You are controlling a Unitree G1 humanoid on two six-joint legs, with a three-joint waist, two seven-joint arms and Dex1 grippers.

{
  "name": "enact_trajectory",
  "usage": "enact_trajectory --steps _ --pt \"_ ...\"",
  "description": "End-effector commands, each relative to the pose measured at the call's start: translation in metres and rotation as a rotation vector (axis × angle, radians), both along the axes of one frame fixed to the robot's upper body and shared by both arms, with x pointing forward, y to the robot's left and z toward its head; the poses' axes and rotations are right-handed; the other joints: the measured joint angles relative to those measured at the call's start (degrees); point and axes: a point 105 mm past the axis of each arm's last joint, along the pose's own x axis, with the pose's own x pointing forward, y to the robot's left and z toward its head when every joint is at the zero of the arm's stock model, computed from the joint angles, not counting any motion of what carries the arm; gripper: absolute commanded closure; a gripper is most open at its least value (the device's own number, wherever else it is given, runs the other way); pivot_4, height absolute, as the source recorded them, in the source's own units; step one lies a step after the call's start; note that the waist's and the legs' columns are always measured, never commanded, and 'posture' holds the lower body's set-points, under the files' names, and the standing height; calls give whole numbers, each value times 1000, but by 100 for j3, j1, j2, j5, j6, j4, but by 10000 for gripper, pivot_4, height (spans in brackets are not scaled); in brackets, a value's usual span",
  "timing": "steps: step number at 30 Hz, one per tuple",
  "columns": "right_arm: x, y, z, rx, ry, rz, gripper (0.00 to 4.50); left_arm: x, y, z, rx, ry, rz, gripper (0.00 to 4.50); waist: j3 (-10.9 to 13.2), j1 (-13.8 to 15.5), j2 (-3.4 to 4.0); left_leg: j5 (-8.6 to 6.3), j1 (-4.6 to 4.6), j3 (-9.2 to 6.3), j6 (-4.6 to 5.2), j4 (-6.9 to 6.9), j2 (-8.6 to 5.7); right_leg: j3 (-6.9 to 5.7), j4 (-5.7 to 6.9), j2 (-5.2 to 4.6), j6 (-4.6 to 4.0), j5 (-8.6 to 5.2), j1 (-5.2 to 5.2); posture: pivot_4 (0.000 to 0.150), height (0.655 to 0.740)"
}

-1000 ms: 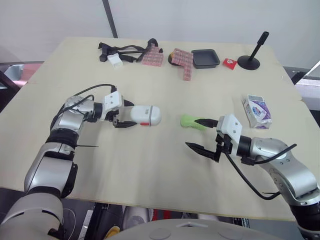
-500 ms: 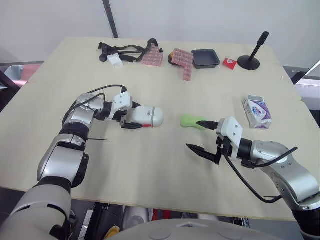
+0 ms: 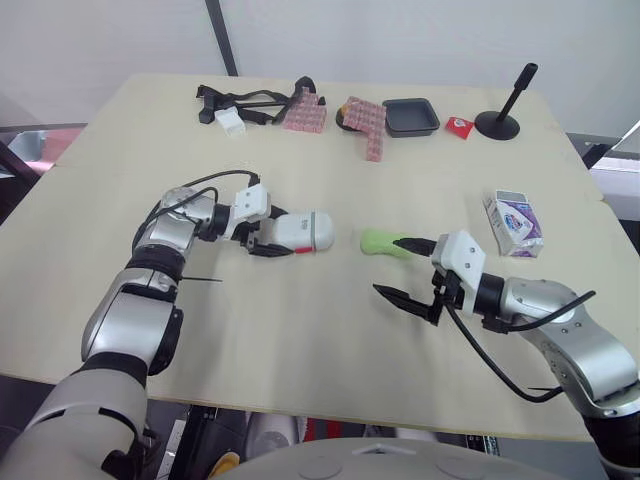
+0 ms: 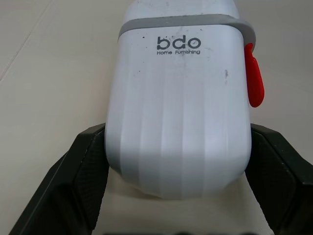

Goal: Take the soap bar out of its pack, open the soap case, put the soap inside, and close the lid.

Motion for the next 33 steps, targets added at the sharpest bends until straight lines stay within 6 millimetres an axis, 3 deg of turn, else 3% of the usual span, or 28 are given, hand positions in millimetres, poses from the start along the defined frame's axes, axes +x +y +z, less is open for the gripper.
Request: enact_trajectory --steps 1,6,14,22,33 --pt "3 -8 5 6 47 -27 0 -4 12 16 -26 -56 -11 10341 0 -10 0 0 0 0 0 0 0 0 0 0 0 0 0 1500 7400" --pt "2 -8 18 170 296 -31 0 -24 26 16 0 -67 -52 10341 0 -31 1 0 2 -1 0 -2 2 -2 0 -2 0 0 0 1500 7400" --pt "-1 19 25 412 749 61 0 -62 27 18 -1 -65 -91 10341 2 32 7 2 10 1 -3 -8 1 -3 -2 6 0 0 -1 1500 7400" --pt "-7 39 21 520 1019 69 0 -87 13 26 -76 -53 -78 10341 3 69 9 2 34 0 -3 -9 -1 -26 -4 -2 -1 -1 -6 1500 7400" --pt "-8 58 5 561 1172 94 0 -97 7 30 -107 -66 -59 10341 3 0 7 2 -9 -1 -4 -12 0 -34 -11 -3 0 -1 -8 1500 7400"
